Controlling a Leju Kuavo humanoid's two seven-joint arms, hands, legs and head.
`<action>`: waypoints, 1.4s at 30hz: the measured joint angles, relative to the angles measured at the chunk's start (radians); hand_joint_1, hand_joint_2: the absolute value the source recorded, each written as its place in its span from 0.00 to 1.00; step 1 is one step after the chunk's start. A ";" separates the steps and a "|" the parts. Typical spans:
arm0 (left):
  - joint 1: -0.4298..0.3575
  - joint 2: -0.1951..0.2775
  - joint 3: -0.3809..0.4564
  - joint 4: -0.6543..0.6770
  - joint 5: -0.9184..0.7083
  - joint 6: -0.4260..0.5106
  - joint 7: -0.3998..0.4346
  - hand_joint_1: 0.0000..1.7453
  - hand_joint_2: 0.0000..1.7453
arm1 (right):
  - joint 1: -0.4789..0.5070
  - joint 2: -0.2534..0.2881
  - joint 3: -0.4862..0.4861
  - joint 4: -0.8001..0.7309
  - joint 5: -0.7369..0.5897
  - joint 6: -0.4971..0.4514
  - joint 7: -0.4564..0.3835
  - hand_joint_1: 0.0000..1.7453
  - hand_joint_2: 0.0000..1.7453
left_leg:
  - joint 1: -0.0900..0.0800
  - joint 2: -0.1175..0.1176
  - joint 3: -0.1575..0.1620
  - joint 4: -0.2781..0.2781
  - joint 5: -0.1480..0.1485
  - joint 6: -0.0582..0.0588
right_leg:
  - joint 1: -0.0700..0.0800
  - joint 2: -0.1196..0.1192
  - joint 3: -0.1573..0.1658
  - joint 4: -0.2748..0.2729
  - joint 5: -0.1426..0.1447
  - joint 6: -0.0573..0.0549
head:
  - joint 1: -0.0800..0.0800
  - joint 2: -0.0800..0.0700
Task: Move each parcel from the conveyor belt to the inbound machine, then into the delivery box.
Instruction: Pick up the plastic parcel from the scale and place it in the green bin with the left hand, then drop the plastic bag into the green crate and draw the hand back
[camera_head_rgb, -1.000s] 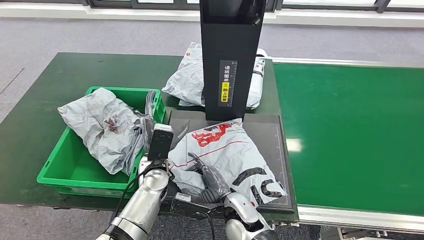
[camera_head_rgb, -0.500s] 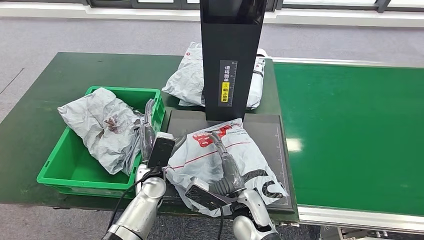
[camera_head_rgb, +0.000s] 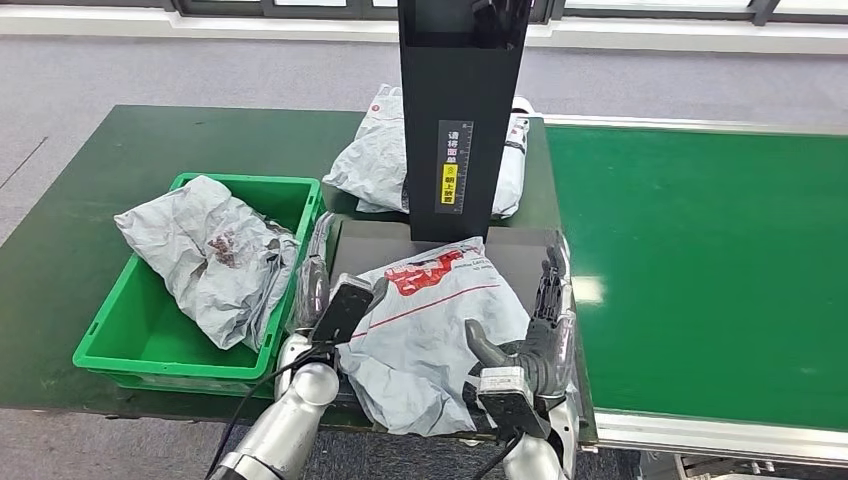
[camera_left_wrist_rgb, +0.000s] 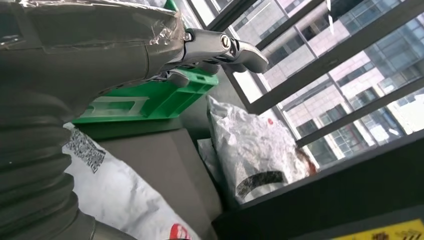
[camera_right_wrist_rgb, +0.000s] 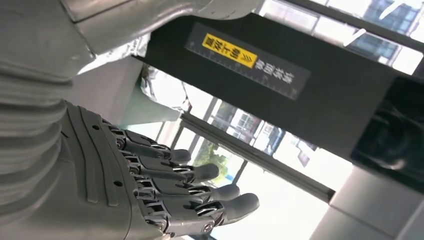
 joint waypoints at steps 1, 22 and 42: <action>0.000 0.001 -0.004 0.004 -0.015 -0.018 0.015 0.00 1.00 | 0.002 0.000 -0.004 -0.004 -0.007 -0.003 -0.004 0.00 1.00 | 0.000 0.000 0.000 0.000 0.000 0.000 | 0.000 0.000 0.000 0.000 0.000 0.000 | 0.000 0.000; -0.151 0.045 -0.285 0.304 -0.433 -0.674 0.106 1.00 1.00 | -0.035 0.003 -0.028 -0.012 -0.009 0.060 0.021 0.00 1.00 | 0.000 -0.008 0.021 -0.001 -0.011 0.003 | 0.000 -0.011 0.035 -0.002 -0.015 0.000 | 0.000 0.000; -0.175 0.073 -0.157 -0.020 -0.456 -0.162 0.211 1.00 1.00 | 0.045 0.023 -0.047 -0.083 0.009 0.061 0.037 0.00 1.00 | 0.001 -0.003 0.018 -0.001 -0.007 -0.003 | 0.001 -0.003 0.018 0.000 -0.008 -0.003 | 0.000 0.000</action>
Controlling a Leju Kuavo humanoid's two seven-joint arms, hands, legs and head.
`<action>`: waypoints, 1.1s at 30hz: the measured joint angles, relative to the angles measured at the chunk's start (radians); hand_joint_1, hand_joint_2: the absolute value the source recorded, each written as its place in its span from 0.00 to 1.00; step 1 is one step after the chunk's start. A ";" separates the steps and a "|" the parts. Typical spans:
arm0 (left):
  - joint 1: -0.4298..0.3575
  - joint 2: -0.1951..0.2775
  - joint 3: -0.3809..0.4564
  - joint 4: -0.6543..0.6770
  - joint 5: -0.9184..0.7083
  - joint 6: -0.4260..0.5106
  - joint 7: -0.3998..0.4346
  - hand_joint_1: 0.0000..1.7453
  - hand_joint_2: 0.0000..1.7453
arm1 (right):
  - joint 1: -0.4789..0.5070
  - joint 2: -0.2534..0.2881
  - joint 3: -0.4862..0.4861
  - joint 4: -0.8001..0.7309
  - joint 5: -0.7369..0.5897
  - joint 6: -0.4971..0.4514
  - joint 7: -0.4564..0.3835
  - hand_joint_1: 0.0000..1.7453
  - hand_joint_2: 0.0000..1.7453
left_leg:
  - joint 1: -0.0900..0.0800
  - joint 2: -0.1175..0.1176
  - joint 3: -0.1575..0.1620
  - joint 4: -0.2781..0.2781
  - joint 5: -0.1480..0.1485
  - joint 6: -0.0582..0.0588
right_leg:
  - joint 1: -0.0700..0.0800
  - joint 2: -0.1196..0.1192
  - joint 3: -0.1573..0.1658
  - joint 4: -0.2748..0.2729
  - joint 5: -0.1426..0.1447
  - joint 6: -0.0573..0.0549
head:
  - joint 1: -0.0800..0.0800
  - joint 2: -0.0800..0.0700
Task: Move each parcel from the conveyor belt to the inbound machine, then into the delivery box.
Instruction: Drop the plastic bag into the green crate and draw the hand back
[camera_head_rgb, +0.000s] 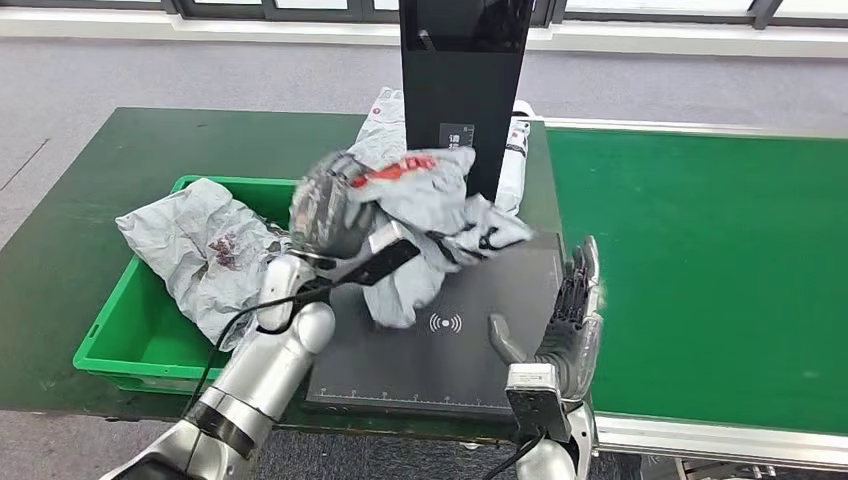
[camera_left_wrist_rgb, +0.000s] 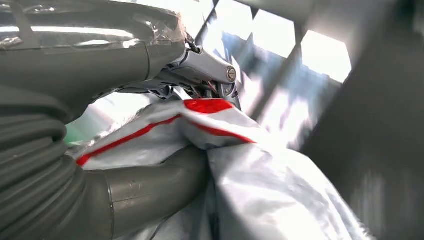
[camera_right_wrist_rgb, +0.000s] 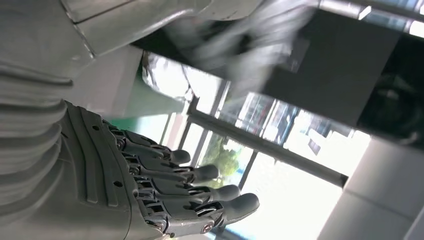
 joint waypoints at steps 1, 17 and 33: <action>-0.024 0.003 0.035 -0.062 -0.061 0.087 0.027 1.00 1.00 | 0.004 0.003 -0.005 -0.008 -0.006 -0.013 -0.004 0.00 1.00 | 0.000 0.000 -0.001 0.000 0.000 0.000 | 0.000 0.000 -0.001 0.000 0.000 0.000 | 0.000 0.000; 0.002 0.072 0.495 -0.386 -0.567 0.262 0.227 1.00 1.00 | 0.073 -0.004 -0.015 -0.036 -0.064 -0.075 -0.031 0.00 1.00 | 0.001 0.004 -0.004 -0.001 0.000 0.000 | 0.001 0.004 -0.005 0.000 0.000 0.000 | 0.000 0.000; 0.031 0.246 0.509 -0.120 -0.579 0.175 0.546 0.00 1.00 | 0.071 -0.016 -0.015 -0.039 -0.032 -0.045 0.016 0.00 1.00 | 0.002 0.008 -0.006 -0.001 0.000 -0.001 | 0.002 0.007 -0.009 0.000 0.001 -0.002 | 0.000 0.000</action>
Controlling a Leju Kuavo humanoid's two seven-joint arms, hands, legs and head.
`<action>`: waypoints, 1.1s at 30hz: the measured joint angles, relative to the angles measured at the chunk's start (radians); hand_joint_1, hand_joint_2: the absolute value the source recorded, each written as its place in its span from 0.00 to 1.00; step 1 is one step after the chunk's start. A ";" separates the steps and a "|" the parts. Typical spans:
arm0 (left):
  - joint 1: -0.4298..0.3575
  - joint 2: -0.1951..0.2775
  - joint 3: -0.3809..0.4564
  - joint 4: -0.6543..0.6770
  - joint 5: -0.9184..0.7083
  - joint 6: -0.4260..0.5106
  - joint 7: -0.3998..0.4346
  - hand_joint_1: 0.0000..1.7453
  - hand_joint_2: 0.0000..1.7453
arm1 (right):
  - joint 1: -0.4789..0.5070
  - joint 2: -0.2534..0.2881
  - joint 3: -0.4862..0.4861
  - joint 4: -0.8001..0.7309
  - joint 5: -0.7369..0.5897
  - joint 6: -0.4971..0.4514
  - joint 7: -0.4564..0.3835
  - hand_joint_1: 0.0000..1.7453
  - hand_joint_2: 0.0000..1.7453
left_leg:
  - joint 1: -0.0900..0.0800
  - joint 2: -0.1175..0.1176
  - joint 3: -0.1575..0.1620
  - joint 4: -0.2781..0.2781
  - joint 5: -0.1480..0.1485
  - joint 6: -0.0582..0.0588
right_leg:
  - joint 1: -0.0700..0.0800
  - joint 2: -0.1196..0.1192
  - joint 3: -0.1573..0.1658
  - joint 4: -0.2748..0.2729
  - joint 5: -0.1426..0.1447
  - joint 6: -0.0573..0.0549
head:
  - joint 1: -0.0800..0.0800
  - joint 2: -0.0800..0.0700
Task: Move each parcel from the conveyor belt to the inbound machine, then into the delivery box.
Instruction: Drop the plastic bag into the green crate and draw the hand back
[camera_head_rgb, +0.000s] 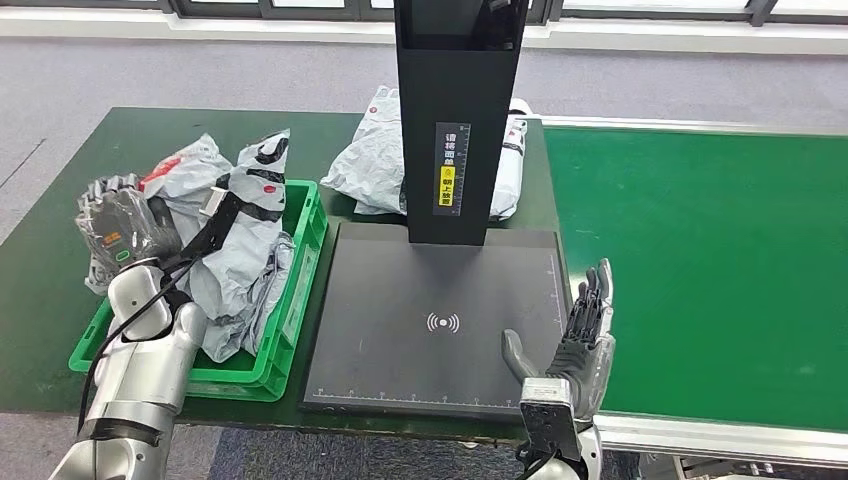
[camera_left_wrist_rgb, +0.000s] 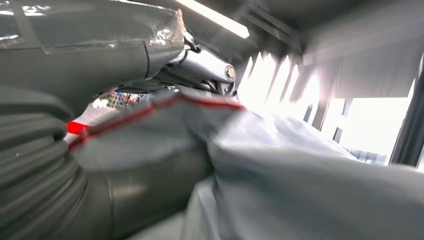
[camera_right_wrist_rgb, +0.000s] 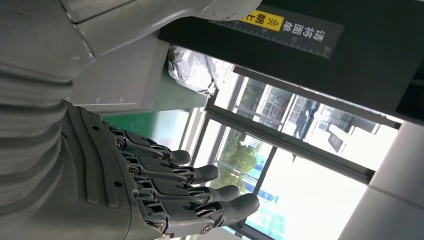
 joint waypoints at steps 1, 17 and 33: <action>0.000 0.010 -0.002 0.032 0.000 -0.034 0.015 0.00 1.00 | -0.001 -0.001 0.000 0.000 0.006 0.010 0.006 0.00 1.00 | 0.000 0.000 0.000 0.000 0.000 0.000 | 0.000 0.000 0.000 0.000 0.000 0.000 | 0.000 0.000; 0.006 0.058 -0.012 0.176 0.123 -0.145 -0.117 0.00 1.00 | 0.013 -0.012 0.000 -0.002 0.028 0.091 0.052 0.00 1.00 | 0.000 0.000 0.000 0.000 0.000 0.000 | 0.000 0.000 0.000 0.000 0.000 0.000 | 0.000 0.000; 0.111 0.034 0.117 -0.126 0.357 0.088 -0.473 0.00 1.00 | 0.015 -0.021 0.003 0.009 -0.003 0.085 0.039 0.00 1.00 | 0.000 0.000 -0.001 0.000 0.000 0.000 | 0.000 0.000 -0.001 0.000 0.000 0.000 | 0.000 0.000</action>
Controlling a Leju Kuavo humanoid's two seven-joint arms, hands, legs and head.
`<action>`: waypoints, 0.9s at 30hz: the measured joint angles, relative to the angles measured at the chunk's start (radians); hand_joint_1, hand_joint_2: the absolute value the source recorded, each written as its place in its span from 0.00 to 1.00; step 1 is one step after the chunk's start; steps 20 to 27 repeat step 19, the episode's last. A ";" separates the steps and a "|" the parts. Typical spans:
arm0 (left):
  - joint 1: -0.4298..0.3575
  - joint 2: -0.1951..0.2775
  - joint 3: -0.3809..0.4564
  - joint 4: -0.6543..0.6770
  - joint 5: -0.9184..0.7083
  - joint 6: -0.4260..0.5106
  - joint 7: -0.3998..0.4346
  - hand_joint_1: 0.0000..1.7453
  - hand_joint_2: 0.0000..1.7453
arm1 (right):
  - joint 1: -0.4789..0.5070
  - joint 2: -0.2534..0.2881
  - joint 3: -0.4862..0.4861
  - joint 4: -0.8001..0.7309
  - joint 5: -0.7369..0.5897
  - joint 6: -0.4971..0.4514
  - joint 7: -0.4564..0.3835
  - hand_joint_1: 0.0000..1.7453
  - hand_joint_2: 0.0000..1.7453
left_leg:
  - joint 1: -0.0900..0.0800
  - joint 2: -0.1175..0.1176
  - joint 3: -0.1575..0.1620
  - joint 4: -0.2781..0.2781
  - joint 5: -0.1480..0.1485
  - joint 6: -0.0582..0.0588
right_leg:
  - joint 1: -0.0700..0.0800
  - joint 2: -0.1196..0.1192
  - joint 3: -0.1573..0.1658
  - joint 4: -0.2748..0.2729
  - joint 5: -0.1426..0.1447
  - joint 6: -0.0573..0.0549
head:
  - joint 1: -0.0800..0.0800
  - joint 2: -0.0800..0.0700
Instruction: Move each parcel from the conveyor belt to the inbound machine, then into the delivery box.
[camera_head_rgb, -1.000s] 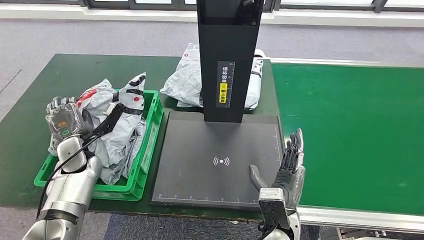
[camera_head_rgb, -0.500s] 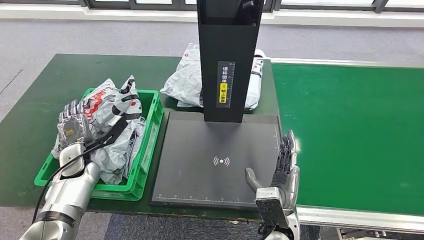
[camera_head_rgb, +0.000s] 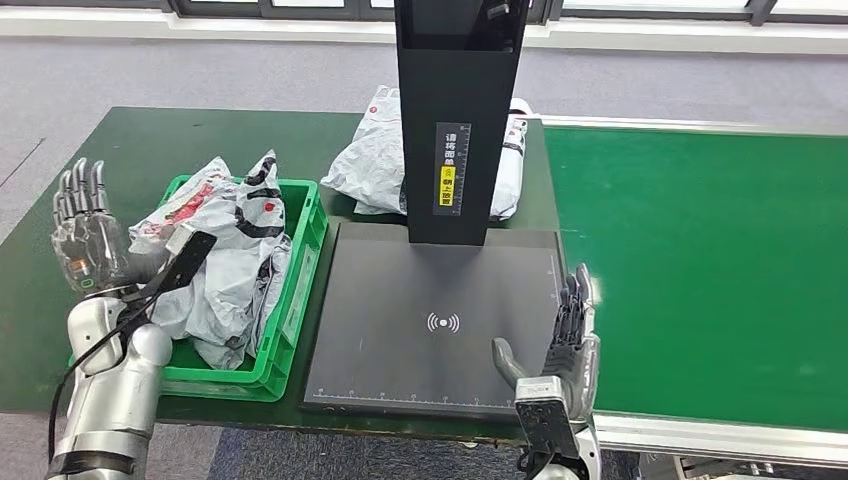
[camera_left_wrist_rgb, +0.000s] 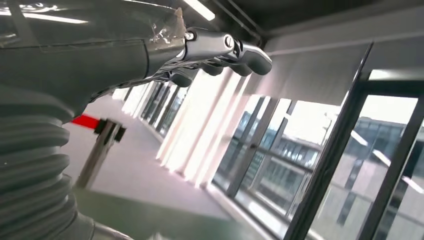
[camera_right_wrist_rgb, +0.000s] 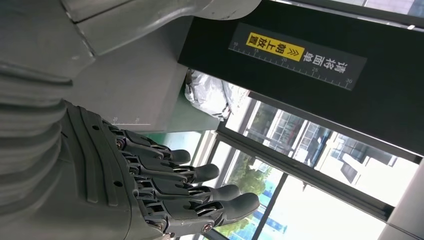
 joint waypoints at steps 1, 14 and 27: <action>0.004 -0.005 0.016 -0.018 0.002 0.000 -0.008 0.00 1.00 | -0.001 0.000 0.001 0.002 0.000 -0.001 0.000 0.00 1.00 | 0.000 0.000 0.000 0.000 0.000 0.000 | 0.000 0.000 0.000 0.000 0.000 0.000 | 0.000 0.000; 0.029 -0.033 0.089 -0.111 0.005 0.000 -0.028 0.00 1.00 | -0.002 0.000 0.002 0.010 -0.002 -0.002 0.000 0.00 1.00 | 0.000 0.000 0.000 0.000 0.000 0.000 | 0.000 0.000 0.000 0.000 0.001 0.000 | 0.000 0.000; 0.028 -0.074 0.151 -0.143 0.039 0.000 -0.197 0.00 1.00 | -0.009 0.000 0.003 0.011 -0.014 -0.003 -0.014 0.00 1.00 | 0.000 0.000 0.000 0.000 0.000 0.000 | 0.000 0.000 0.000 0.000 0.001 0.000 | 0.000 0.000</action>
